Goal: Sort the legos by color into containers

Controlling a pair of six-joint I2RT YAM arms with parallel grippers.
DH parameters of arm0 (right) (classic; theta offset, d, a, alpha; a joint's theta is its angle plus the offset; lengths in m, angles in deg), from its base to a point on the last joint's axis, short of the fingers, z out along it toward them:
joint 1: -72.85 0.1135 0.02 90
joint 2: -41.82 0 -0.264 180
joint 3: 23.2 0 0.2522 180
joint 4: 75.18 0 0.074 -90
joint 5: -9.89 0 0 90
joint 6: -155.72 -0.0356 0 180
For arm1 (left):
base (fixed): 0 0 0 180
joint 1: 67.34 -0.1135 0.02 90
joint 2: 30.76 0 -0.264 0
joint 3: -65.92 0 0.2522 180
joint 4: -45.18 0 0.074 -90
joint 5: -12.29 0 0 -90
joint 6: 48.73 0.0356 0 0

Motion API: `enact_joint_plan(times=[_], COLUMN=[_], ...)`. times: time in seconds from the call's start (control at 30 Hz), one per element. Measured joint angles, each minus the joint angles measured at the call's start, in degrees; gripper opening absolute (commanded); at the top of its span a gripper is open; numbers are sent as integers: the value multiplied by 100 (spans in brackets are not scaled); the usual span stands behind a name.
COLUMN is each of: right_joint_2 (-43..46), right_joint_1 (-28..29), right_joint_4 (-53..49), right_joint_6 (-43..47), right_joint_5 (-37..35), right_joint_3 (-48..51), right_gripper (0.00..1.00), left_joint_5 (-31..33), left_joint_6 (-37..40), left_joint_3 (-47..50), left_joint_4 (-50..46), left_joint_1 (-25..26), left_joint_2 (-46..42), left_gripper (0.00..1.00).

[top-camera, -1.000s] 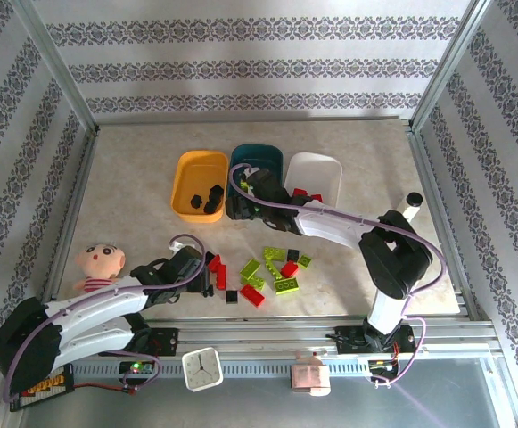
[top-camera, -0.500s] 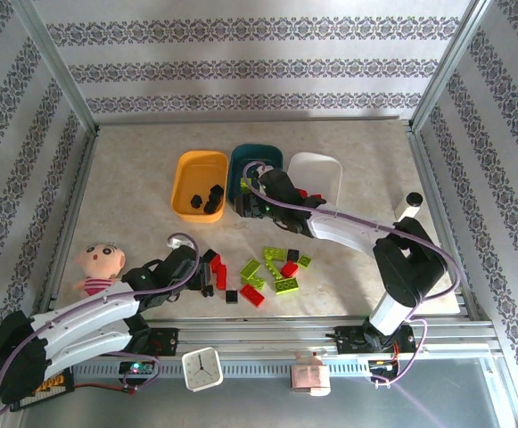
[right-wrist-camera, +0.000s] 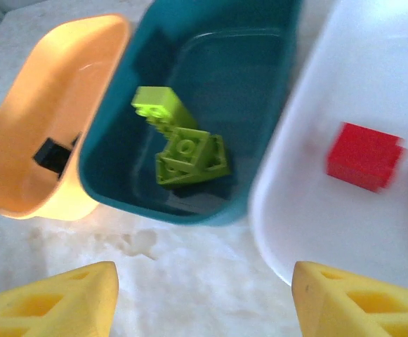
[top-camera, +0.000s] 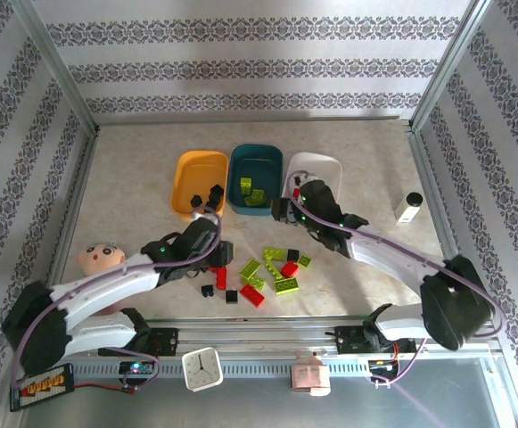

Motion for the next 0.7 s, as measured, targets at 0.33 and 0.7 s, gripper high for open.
enact_joint_plan(times=[0.33, 0.7], right_joint_2=[1840, 3233], right_joint_1=[-138, -210], right_joint_4=[-675, -1357], right_joint_6=[-57, -55], right_joint_5=[-713, -1145], right_joint_3=[807, 1272], right_gripper=[67, 71], left_joint_5=[-673, -1440], left_joint_6=[662, 671], left_joint_3=[-3193, -6472], left_joint_4=[656, 538], left_joint_1=[-52, -142], left_joint_2=[3110, 5775], left_gripper=[30, 39])
